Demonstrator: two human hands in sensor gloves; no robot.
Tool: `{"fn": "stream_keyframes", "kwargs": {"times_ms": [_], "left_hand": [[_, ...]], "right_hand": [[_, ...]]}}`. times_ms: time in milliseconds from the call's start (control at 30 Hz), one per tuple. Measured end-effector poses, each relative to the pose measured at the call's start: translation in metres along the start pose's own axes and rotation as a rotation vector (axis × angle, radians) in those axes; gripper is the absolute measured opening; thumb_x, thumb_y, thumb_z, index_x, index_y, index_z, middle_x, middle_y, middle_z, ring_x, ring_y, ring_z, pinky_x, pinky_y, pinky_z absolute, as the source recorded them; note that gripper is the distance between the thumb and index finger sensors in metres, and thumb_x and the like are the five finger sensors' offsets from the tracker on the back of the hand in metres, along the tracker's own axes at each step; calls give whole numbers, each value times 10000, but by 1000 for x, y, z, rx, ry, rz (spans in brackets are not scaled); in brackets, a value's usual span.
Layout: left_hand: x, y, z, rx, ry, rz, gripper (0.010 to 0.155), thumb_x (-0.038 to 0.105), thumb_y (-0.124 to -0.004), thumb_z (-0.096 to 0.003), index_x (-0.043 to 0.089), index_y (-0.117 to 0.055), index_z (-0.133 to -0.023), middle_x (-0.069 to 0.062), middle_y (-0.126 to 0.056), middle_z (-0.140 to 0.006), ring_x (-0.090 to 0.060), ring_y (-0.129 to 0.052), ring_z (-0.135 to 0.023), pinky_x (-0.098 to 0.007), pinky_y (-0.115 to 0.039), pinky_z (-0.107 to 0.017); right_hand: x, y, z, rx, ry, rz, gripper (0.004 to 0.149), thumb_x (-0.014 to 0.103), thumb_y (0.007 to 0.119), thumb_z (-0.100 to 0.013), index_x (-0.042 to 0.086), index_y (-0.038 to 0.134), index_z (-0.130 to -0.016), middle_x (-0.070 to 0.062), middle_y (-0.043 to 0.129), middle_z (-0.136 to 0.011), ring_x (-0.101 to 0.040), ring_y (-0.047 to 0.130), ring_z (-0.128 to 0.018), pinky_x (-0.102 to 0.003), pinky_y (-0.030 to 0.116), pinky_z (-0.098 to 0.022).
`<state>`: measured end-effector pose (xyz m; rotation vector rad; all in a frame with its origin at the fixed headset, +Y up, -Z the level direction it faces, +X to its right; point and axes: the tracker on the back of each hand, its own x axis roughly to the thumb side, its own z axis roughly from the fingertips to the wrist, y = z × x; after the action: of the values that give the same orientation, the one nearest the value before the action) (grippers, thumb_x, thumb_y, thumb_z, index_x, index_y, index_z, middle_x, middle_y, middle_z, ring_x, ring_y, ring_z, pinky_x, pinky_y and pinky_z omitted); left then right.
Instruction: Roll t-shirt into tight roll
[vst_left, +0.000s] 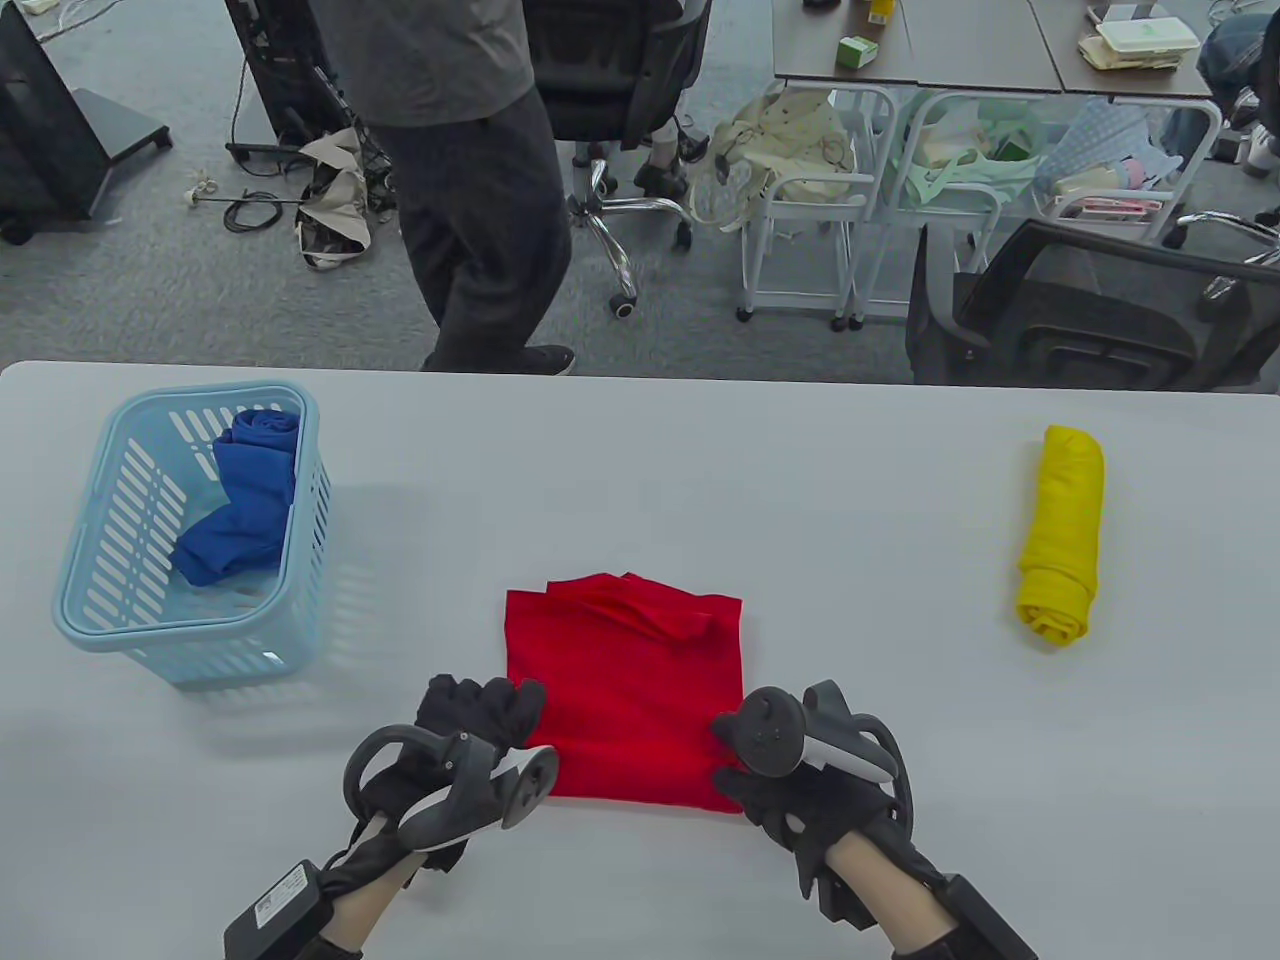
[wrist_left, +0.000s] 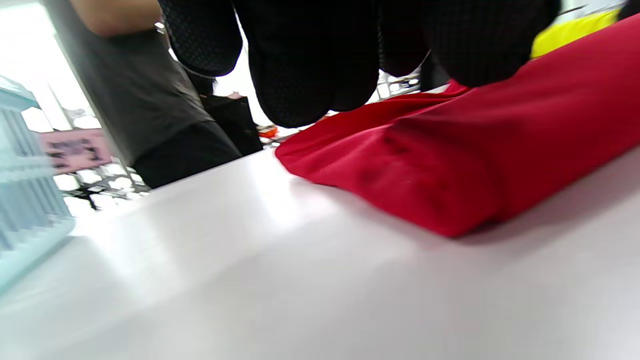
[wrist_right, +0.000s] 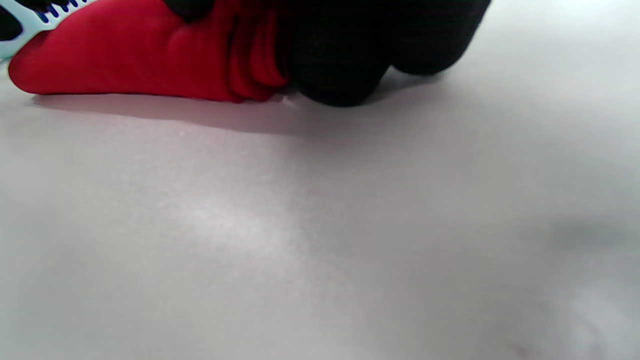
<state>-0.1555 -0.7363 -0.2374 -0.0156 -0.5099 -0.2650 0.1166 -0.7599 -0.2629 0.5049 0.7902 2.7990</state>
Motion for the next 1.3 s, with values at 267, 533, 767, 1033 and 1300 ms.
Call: {"fn": "stream_keyframes", "kwargs": {"times_ms": [267,533,767,1033,1300], "left_hand": [[20,-18,-7,-98,-84,-116,680,568,-709,-424,408,-538,-1062,70,-725,-1094,-148,-849,-945,-475,-662,-783],[19,-21,-11,-79,-48,-179,631,559,-696,-439,467,-538,-1043,54,-665,-1098,-163,-805,-953,-496,-626,-795],[10,-14,-14,-59,-42,0,511,448,-694,-476,396,-699,-985,98,-922,-909,-117,-993,-766,-469,-720,-751],[4,-13,-10,-121,-14,230,574,407,-633,-513,471,-488,-1065,22,-922,-904,-205,-973,-746,-498,-706,-732],[31,-18,-12,-49,-56,-205,710,587,-688,-425,406,-485,-1081,89,-734,-1068,-160,-836,-950,-505,-638,-788]], "right_hand": [[3,-14,18,-186,123,151,730,489,667,-595,157,323,-1147,-121,580,-1045,-231,840,-765,-486,672,-625],[48,11,19,-103,-174,337,669,426,764,-558,226,445,-1111,-100,439,-1141,-341,617,-1005,-565,529,-717],[48,10,11,-136,-118,351,590,385,688,-601,222,430,-1107,-88,492,-1120,-303,682,-967,-531,572,-700],[27,2,5,-73,-160,61,521,300,514,-623,214,430,-1130,-124,661,-1016,-268,836,-771,-490,675,-614],[20,-1,2,-75,-110,-25,514,307,497,-624,192,432,-1121,-77,730,-957,-218,889,-689,-453,725,-568]]}}
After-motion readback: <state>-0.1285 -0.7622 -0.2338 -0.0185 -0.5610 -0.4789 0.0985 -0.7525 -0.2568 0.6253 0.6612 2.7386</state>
